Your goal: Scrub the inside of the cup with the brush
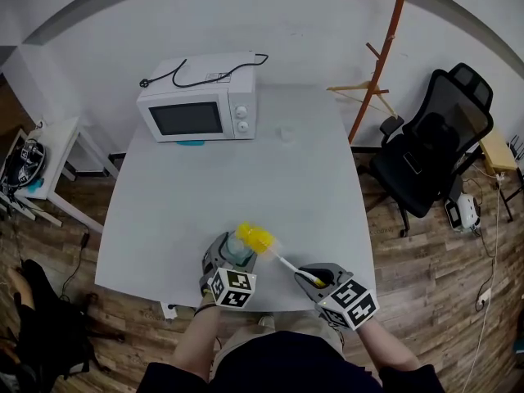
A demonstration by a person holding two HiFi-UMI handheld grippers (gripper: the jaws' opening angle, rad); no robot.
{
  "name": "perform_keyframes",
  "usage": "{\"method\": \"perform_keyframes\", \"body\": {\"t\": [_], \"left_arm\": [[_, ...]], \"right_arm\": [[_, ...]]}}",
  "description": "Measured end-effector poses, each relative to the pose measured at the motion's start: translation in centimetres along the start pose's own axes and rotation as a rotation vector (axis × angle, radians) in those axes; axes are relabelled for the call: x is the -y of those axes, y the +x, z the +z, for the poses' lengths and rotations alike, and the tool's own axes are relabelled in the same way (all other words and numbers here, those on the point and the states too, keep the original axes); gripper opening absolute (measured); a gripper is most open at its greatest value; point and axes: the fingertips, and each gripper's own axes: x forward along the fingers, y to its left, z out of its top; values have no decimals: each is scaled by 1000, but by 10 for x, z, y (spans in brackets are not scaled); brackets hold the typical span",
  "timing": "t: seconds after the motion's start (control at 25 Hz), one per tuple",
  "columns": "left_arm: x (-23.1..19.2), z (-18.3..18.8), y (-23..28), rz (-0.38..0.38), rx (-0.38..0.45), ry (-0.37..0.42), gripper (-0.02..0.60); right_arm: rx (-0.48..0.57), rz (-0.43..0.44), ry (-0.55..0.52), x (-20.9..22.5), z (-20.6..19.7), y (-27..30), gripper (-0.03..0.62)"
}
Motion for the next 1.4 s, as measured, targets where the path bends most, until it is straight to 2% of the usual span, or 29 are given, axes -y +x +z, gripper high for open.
{"method": "perform_keyframes", "body": {"t": [0.28,0.64,0.8,1.0,1.28,1.4], "left_arm": [[-16,-5,-20,63,-12,112,377],[-4,-1,-33,73,-6,290,377],[4,6,-39,71,-6,311,377],[18,8,-41,56,3,346,377],[39,13,-44,42,7,434,377],[38,11,-42,45,4,435,377]], "right_arm": [[-116,43,-144,-22,-2,5,51],[-238,51,-270,-28,-1,8,51],[-320,43,-397,-23,8,6,51],[-411,53,-504,-19,11,6,51],[-513,61,-656,-25,8,22,51],[-538,63,-706,-24,11,25,51]]}}
